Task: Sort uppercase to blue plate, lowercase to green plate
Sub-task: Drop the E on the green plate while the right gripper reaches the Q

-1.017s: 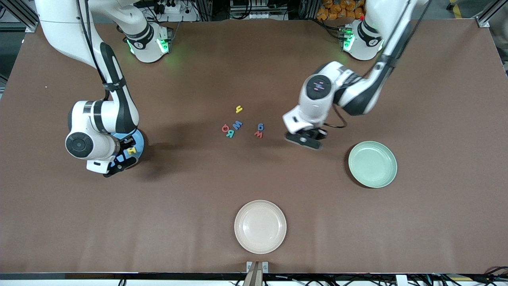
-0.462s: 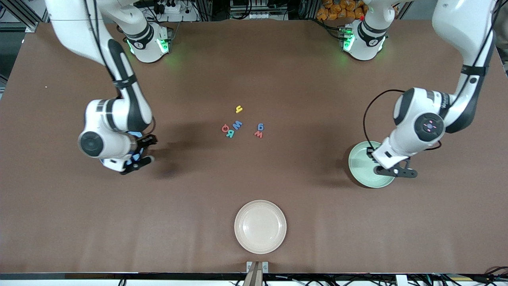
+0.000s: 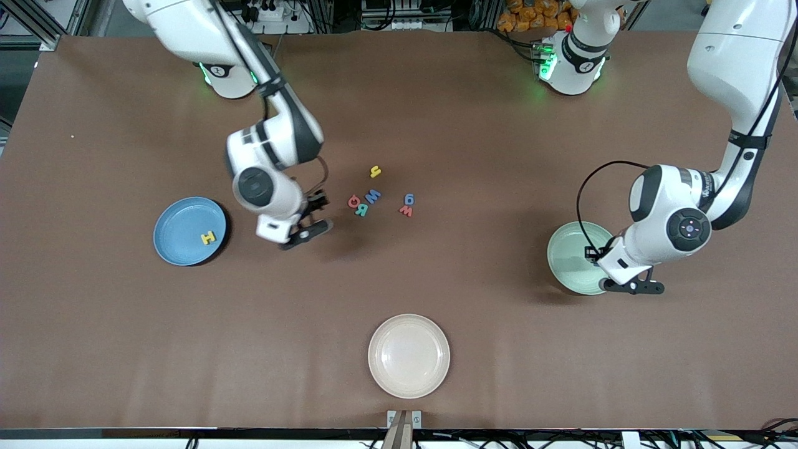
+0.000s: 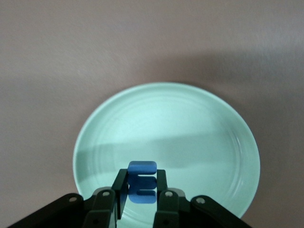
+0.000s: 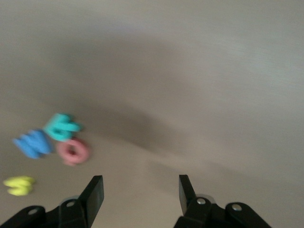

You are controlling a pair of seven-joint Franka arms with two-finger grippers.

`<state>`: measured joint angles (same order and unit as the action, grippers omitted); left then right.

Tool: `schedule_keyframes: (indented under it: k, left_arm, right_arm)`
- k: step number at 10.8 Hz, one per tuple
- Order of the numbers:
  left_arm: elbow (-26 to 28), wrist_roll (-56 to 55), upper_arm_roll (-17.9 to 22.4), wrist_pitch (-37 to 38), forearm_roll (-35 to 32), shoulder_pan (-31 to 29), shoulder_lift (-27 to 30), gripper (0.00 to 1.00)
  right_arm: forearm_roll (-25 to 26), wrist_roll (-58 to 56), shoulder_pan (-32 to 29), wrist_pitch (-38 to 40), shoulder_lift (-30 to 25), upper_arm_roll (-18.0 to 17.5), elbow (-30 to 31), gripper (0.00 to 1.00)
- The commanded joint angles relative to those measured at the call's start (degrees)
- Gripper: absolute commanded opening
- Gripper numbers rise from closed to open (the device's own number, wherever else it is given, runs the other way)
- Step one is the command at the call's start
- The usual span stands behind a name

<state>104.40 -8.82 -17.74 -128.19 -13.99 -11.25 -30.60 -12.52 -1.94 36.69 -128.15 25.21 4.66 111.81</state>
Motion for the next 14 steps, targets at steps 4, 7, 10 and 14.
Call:
schedule_keyframes:
  k: [4,7,10,14]
  left_arm:
    - [-4.28,-0.41,-1.25,5.39,-1.13,-0.53,4.4,1.0]
    - [-6.31,0.55,-2.64,9.79,-1.04,-0.44,8.62,1.0]
    - [-7.28,0.65,-3.53,11.38,-0.78,-0.53,13.18,1.0]
    - [-9.73,0.65,-4.32,15.6,3.17,-0.53,16.36,1.0]
  right_arm:
    - [0.83,3.79,3.39,-9.85,2.74,-3.87,2.71,0.68]
    - [1.45,1.15,3.47,-10.36,2.83,-3.87,4.38,0.66]
    - [1.36,1.76,3.83,-14.66,4.05,-3.96,5.87,0.6]
    - [1.27,3.86,3.92,-14.15,4.41,-4.13,5.53,0.58]
